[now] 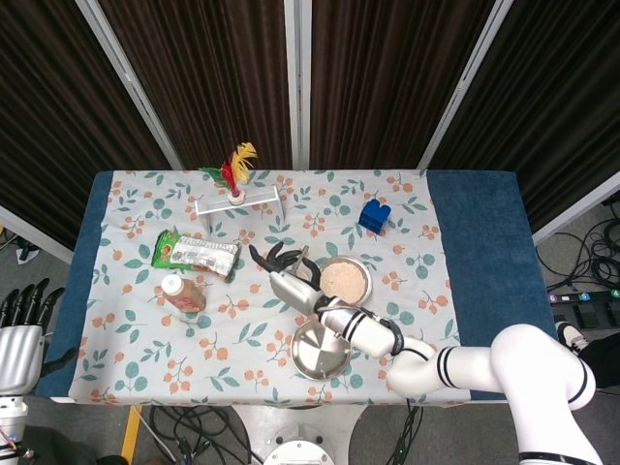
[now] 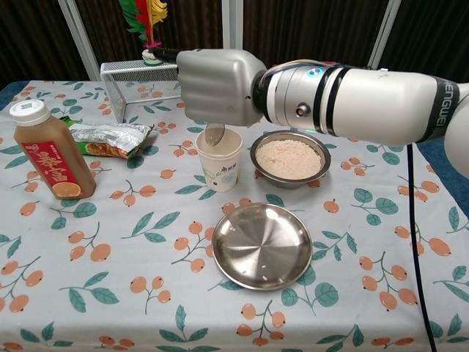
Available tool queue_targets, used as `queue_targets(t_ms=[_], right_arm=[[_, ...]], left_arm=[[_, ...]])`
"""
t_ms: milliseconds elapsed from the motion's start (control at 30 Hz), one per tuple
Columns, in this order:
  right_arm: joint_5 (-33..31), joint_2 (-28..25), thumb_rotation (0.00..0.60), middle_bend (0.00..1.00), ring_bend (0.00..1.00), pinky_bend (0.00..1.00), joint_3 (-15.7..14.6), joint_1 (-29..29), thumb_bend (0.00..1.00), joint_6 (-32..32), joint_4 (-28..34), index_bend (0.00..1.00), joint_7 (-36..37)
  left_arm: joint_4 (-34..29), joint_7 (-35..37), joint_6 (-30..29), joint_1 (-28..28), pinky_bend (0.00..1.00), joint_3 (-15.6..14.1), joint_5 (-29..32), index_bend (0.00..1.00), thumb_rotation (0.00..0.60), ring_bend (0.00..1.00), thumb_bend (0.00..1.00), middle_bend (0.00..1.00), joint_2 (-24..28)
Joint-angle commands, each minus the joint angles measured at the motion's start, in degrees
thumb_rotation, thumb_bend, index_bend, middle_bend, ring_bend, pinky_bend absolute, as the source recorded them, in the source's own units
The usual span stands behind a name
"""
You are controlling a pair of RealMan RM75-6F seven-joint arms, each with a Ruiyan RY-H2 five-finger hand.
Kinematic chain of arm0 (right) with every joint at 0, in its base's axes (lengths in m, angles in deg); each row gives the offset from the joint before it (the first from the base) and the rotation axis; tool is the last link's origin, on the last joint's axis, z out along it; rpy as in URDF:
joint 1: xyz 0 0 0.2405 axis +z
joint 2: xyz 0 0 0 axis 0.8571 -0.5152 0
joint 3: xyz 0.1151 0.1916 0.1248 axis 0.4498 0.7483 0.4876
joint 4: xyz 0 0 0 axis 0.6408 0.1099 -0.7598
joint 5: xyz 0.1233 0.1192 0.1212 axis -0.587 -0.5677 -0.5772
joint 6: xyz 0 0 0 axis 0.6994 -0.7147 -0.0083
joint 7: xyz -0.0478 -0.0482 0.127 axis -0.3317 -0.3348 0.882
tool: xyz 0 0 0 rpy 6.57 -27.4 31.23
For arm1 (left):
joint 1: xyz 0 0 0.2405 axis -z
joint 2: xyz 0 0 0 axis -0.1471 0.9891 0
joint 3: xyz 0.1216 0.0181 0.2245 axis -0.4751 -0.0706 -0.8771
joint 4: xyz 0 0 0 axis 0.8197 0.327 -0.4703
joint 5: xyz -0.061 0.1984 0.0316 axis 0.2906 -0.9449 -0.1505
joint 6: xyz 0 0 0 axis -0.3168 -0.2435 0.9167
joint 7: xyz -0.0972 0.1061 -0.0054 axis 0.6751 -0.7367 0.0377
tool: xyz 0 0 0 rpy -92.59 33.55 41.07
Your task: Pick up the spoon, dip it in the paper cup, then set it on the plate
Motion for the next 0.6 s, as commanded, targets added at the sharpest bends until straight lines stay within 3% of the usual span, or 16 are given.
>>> queue_targets(t_ms=[33, 267, 433, 600], right_arm=[[-6.57, 2.31, 0.6, 0.69, 0.37, 0.0, 0.76, -0.68, 0.33, -4.42, 2.59, 0.78, -8.25], [-6.0, -0.13, 0.6, 0.69, 0.36, 0.0, 0.61, -1.08, 0.33, -5.51, 3.97, 0.76, -3.75], [-0.69, -1.55, 0.6, 0.68, 0.35, 0.0, -0.39, -3.34, 0.33, -7.21, 3.7, 0.74, 6.63], [3.51, -3.12, 0.6, 0.67, 0.35, 0.0, 0.58, -6.41, 0.33, -9.78, 3.14, 0.73, 20.6]], left_arm=[[0.07, 0.19, -0.03, -0.05, 0.07, 0.08, 0.11, 0.19, 0.6, 0.07, 0.03, 0.14, -0.07], [-0.24, 0.18, 0.33, 0.08, 0.07, 0.27, 0.35, 0.19, 0.6, 0.07, 0.03, 0.14, 0.17], [-0.29, -0.05, 0.57, 0.27, 0.07, 0.32, 0.23, 0.19, 0.6, 0.07, 0.03, 0.14, 0.23], [-0.37, -0.29, 0.46, 0.26, 0.07, 0.28, -0.01, 0.19, 0.6, 0.07, 0.03, 0.14, 0.29]])
